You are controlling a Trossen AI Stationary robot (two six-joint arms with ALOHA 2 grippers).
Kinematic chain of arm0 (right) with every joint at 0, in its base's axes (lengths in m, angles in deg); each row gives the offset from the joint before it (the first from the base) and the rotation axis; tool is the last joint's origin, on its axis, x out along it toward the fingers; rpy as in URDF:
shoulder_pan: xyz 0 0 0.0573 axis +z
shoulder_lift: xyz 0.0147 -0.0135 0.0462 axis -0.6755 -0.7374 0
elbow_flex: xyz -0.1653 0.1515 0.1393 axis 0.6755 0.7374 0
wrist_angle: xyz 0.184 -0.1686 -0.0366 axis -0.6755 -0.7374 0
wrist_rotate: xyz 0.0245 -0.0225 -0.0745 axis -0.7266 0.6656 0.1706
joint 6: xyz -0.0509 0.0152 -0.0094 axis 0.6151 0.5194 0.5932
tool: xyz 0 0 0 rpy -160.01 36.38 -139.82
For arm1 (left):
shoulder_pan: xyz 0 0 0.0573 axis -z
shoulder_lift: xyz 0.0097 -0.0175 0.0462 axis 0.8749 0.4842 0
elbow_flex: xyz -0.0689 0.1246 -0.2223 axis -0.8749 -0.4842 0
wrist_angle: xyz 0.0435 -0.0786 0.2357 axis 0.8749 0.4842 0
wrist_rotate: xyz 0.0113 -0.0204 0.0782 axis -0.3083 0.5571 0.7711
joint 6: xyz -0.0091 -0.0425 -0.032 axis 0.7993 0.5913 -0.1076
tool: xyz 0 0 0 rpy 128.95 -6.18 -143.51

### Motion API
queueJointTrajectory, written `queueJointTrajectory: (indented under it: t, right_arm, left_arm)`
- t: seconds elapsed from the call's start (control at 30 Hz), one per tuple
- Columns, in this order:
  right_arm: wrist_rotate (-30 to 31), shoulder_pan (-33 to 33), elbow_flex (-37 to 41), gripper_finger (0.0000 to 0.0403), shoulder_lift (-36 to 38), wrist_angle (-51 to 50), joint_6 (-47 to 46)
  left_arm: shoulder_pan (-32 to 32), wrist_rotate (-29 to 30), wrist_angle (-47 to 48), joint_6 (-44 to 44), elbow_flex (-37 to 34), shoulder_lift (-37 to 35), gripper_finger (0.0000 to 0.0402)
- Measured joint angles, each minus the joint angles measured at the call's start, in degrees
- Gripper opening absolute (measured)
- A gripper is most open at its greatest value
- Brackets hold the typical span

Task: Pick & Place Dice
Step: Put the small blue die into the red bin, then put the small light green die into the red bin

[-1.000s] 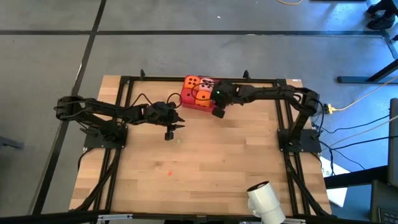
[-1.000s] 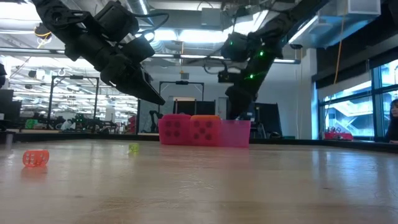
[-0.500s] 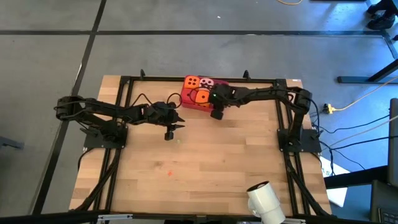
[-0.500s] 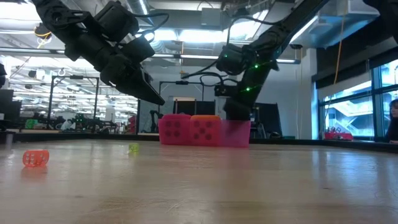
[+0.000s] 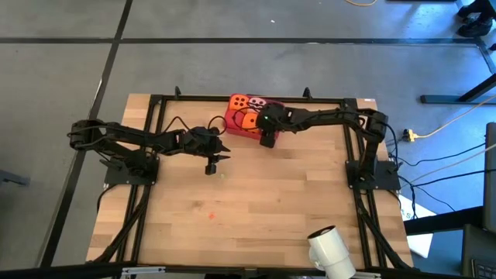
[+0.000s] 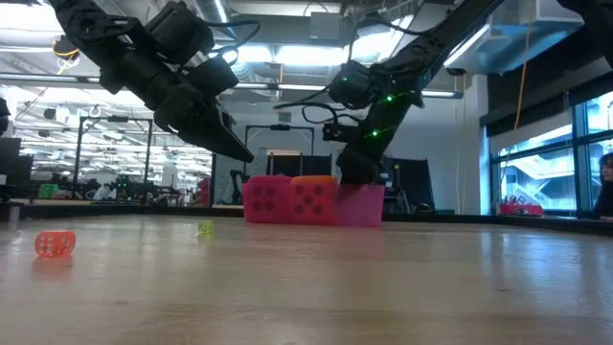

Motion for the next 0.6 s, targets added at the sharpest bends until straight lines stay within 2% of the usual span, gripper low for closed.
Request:
queueJointTrajectory:
  t: [0.27,0.47,0.6]
  right_arm:
    - [1.0,0.21,-0.27,0.0192,0.0,1.86,7.02]
    - [9.23,0.34,-0.27,0.0192,0.0,1.95,9.42]
    - [10.51,0.71,-0.27,0.0191,0.0,1.58,7.93]
  left_arm:
    - [-0.02,0.0,0.02,0.15,0.0,0.0,0.0109]
    - [-0.02,-0.01,0.02,0.15,0.0,0.0,0.0109]
    - [0.0,0.0,0.02,0.17,0.0,0.0,0.0109]
